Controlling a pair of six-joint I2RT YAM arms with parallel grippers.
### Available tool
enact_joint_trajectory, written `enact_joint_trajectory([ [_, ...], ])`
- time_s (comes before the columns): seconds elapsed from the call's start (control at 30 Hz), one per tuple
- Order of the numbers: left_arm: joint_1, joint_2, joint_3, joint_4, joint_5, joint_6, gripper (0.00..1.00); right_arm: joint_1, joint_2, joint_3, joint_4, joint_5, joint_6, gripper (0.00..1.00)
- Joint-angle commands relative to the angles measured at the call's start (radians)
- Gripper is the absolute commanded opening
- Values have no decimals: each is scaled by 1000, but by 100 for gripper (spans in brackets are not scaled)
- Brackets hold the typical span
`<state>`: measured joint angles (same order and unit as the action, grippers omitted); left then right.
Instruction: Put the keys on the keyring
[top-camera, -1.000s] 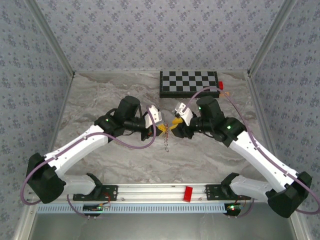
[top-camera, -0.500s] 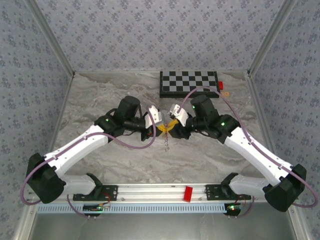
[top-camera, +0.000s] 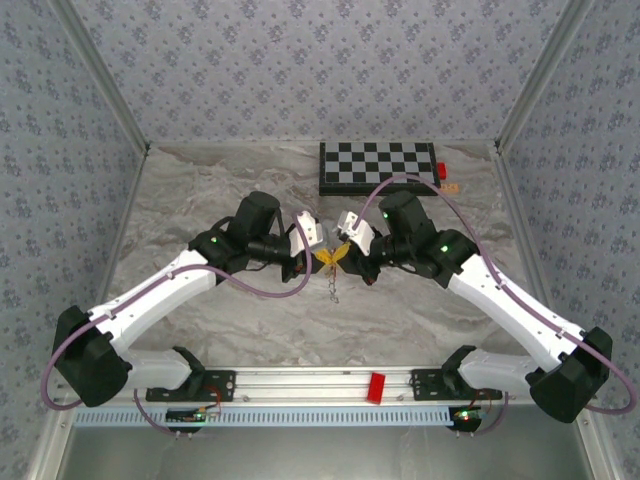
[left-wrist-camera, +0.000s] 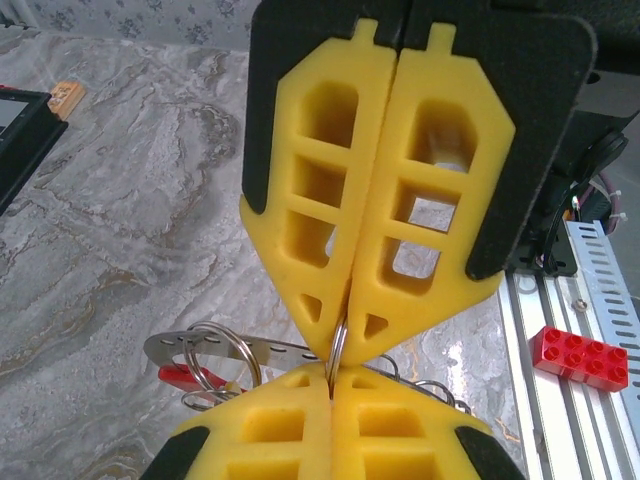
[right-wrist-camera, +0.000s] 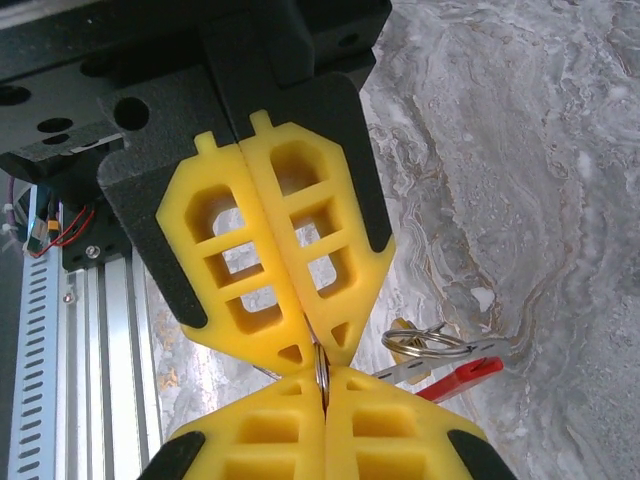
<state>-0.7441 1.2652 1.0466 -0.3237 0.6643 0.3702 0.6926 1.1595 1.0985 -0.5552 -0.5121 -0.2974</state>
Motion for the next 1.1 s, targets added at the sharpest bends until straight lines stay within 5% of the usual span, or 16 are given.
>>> enact_joint_trajectory([
  [0.0,-5,2,28,-7,41,18,0,4,-13,3,29,-17,-10,0],
  [0.2,23,-55,-28,139,33,-81,17,-16,-85,-87,143,-50,18,0],
  [0.4,57,-174,-159,437,61,-259,31,-76,-207,-271,533,-118,166,0],
  [0.77,54,-191,-188,549,56,-361,32,-121,-250,-499,1199,-120,450,0],
  [1.07,20,-149,-163,579,12,-379,34,-114,-188,-505,1393,-139,574,0],
])
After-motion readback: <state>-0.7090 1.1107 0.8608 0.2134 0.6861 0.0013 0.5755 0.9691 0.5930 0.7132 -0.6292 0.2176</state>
